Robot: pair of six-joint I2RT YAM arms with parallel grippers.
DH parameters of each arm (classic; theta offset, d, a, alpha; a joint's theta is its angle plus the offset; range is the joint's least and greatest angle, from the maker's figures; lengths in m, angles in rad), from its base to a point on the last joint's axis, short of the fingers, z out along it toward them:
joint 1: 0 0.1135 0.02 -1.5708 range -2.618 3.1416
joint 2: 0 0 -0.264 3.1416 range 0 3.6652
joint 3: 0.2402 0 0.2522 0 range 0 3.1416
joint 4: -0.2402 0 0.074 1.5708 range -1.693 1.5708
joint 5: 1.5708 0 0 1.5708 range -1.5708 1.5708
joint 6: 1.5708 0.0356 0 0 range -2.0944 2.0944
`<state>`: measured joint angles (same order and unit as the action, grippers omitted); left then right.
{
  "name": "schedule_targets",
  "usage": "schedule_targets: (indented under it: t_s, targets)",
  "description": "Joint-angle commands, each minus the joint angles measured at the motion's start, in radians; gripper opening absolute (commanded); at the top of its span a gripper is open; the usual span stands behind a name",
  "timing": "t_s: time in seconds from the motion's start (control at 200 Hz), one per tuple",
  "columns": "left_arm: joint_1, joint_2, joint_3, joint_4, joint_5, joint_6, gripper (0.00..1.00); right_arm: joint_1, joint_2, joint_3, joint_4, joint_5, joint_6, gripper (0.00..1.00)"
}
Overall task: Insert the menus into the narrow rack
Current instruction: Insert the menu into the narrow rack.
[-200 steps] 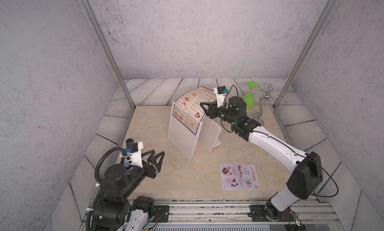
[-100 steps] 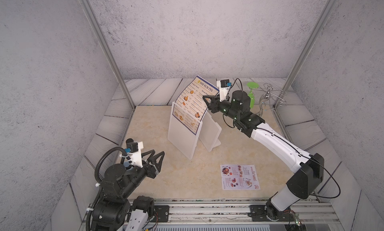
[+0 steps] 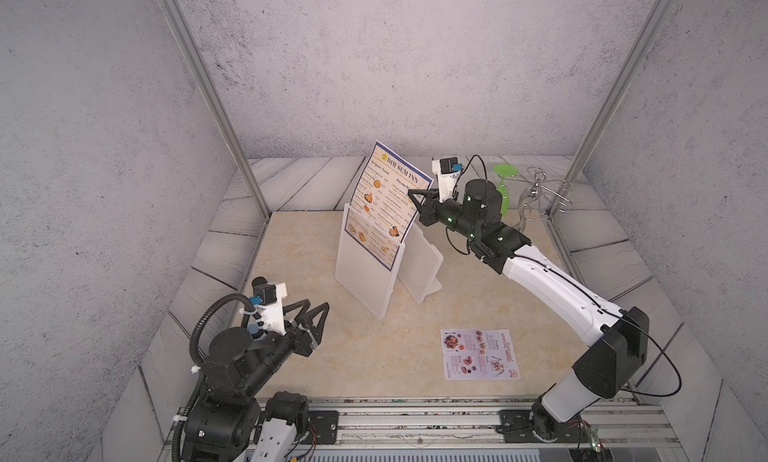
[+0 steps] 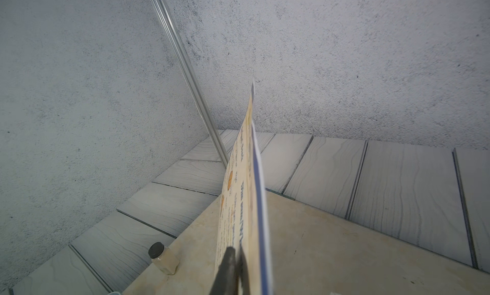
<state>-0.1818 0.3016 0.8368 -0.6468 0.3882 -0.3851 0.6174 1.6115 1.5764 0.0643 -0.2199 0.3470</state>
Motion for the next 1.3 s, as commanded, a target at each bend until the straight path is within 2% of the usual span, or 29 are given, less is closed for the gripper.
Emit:
schedule_targets:
  t_s: [0.0,0.676,1.296]
  targets:
    - [-0.004,0.007,0.003,0.028,0.004,0.007,0.59,-0.004,-0.017,-0.016,0.025,-0.057,-0.005,0.12]
    - [-0.004,0.014,-0.012,0.043,0.009,-0.002,0.59,0.018,0.014,-0.101,0.089,-0.118,0.027,0.11]
    - [-0.004,0.015,-0.017,0.047,0.012,-0.005,0.59,0.035,0.055,-0.097,0.027,-0.151,0.009,0.11]
